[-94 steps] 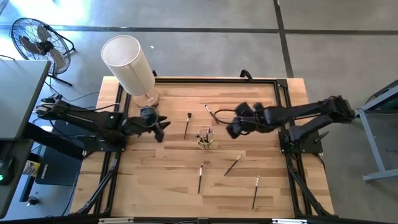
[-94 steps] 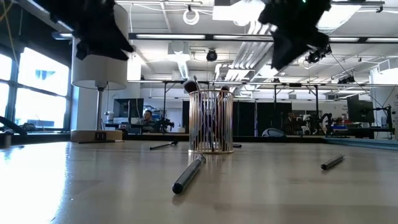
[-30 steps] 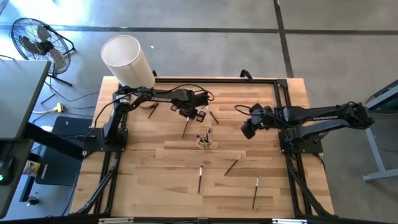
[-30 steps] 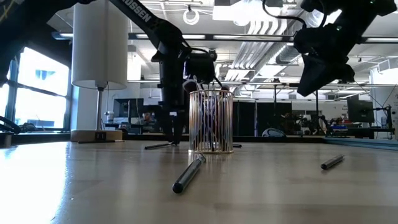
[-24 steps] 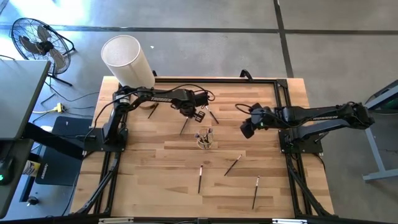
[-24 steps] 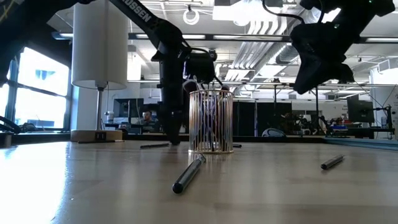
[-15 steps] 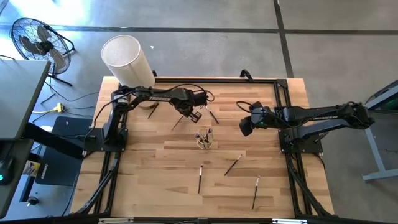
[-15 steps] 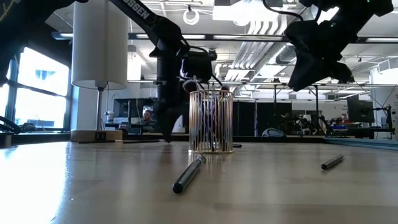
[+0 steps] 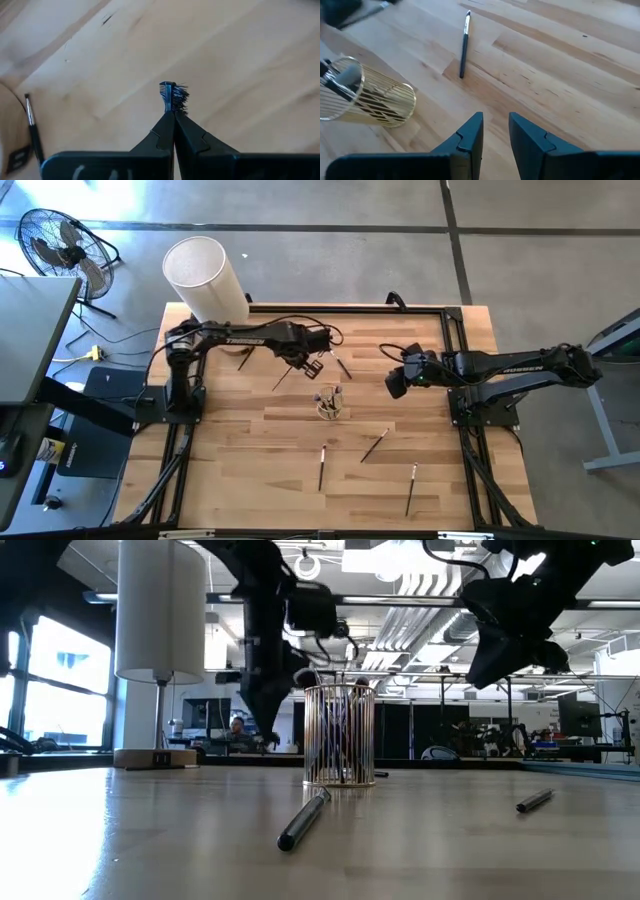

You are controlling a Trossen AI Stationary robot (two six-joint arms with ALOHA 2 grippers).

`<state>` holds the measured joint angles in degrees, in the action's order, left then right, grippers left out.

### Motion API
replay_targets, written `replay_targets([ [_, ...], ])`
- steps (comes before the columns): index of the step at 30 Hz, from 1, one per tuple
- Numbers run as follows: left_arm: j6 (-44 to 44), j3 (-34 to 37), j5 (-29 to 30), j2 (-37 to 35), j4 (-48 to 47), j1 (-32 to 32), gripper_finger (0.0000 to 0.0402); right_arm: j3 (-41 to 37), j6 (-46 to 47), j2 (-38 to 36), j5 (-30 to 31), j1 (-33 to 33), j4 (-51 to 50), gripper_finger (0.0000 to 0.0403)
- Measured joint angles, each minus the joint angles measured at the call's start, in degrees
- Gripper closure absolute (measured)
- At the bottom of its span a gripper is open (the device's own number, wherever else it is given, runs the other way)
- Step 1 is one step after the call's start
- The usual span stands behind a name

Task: Put items in baskets/containers
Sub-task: Put the lash brush into the wire organizer

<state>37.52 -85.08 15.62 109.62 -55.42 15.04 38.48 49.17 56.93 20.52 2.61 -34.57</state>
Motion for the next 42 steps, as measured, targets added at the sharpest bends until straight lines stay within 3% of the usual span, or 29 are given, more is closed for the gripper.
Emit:
replay_targets([
  [5, 8.40, 0.02, 2.20, -5.31, 0.01, -4.42, 0.0401, 0.00, -3.56, 0.00, -0.11, 0.00, -1.78, 0.0316],
  [13, 15.32, -0.02, 16.56, -13.71, 13.31, -16.61, 0.0401, 0.02, -12.24, 0.00, -2.89, -0.01, -2.52, 0.0316],
  [18, 12.50, 0.12, 30.33, -14.69, 22.89, -23.44, 0.0401, 0.02, -17.14, 0.00, -3.27, 0.00, -1.99, 0.0316],
  [23, 7.85, 0.00, 38.22, -15.09, 33.03, -27.95, 0.0401, 0.02, -20.87, 0.00, -4.84, -0.02, -1.68, 0.0316],
  [27, 3.58, 2.38, 40.51, -13.82, 42.13, -29.61, 0.0401, 0.02, -21.83, 0.00, -5.41, -0.02, -1.70, 0.0316],
  [35, 2.32, 14.31, 44.84, -13.63, 58.48, -32.39, 0.0401, 0.02, -23.75, -0.02, -8.06, -0.10, -1.18, 0.0328],
  [42, -9.00, 25.42, 44.90, -13.66, 81.28, -32.32, 0.0401, 0.02, -24.40, -0.02, -10.22, -0.13, -0.91, 0.0342],
])
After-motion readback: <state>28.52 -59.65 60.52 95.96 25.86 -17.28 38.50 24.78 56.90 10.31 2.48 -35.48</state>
